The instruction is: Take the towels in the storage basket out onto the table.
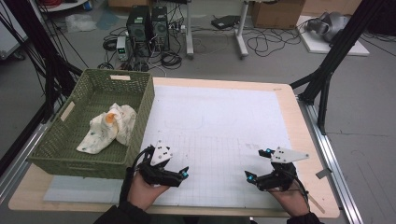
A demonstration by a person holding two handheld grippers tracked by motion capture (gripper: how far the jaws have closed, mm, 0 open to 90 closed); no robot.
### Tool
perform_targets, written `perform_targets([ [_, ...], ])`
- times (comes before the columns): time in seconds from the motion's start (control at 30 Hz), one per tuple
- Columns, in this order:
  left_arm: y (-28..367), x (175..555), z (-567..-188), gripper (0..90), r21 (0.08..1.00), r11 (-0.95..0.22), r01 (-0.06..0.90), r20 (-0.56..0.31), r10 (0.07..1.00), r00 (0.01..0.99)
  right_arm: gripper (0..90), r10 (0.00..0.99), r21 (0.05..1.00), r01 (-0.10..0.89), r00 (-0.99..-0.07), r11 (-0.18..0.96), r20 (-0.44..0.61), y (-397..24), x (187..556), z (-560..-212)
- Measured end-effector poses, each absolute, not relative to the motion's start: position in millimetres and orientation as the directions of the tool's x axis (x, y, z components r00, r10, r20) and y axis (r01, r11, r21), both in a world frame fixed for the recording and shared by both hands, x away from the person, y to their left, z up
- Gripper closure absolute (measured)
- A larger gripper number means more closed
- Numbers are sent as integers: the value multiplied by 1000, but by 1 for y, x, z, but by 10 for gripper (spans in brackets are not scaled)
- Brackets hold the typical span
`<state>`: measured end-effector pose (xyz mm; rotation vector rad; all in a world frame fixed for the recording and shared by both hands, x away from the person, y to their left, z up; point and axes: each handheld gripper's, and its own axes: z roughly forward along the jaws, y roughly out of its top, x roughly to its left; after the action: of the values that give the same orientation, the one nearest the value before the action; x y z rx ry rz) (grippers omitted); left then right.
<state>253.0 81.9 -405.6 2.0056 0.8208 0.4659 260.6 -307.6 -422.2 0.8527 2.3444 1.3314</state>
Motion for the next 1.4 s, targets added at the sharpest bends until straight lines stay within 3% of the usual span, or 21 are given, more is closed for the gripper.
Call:
perform_targets([
  [1.4,80,250,-404,134,843,-376,385,-34,677,735,37,609,846,330,-793,419,7,-302,259,-423],
])
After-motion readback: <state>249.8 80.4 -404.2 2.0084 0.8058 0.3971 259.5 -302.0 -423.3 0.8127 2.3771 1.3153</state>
